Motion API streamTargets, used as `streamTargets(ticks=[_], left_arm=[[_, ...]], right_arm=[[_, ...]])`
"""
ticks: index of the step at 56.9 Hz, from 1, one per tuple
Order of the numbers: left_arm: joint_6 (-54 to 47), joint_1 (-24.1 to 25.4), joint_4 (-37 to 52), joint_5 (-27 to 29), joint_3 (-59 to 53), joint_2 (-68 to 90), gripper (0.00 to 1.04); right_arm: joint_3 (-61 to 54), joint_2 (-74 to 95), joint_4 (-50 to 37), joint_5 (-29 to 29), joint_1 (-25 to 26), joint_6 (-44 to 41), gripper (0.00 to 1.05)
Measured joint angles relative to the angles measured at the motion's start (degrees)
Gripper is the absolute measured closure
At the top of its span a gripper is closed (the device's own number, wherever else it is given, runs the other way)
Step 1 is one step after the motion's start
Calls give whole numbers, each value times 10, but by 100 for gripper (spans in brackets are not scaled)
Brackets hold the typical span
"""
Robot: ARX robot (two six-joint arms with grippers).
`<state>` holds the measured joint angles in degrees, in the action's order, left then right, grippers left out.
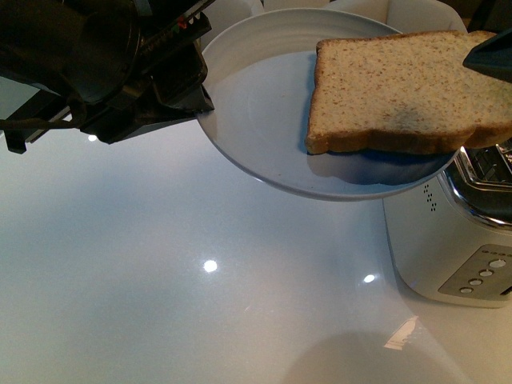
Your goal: Left arm holds plate, right arm toasts bread
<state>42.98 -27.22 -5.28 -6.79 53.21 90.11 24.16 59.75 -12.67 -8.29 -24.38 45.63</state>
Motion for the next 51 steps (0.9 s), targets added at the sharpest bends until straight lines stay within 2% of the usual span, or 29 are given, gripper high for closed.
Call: streamTargets(ticks=[17, 20, 29, 46, 51], left_arm=[[0, 0, 0, 0, 0, 0, 102], [0, 0, 0, 0, 0, 0, 102], [0, 0, 0, 0, 0, 0, 102], [0, 0, 0, 0, 0, 0, 102], [0, 0, 0, -1, 0, 0, 102]], right_arm=[[19, 82, -50, 23, 24, 16, 9], [23, 94, -58, 24, 26, 18, 12], [40, 108, -69, 25, 27, 18, 46], [43, 95, -65, 23, 23, 15, 90], [44, 77, -57, 19, 23, 10, 99]])
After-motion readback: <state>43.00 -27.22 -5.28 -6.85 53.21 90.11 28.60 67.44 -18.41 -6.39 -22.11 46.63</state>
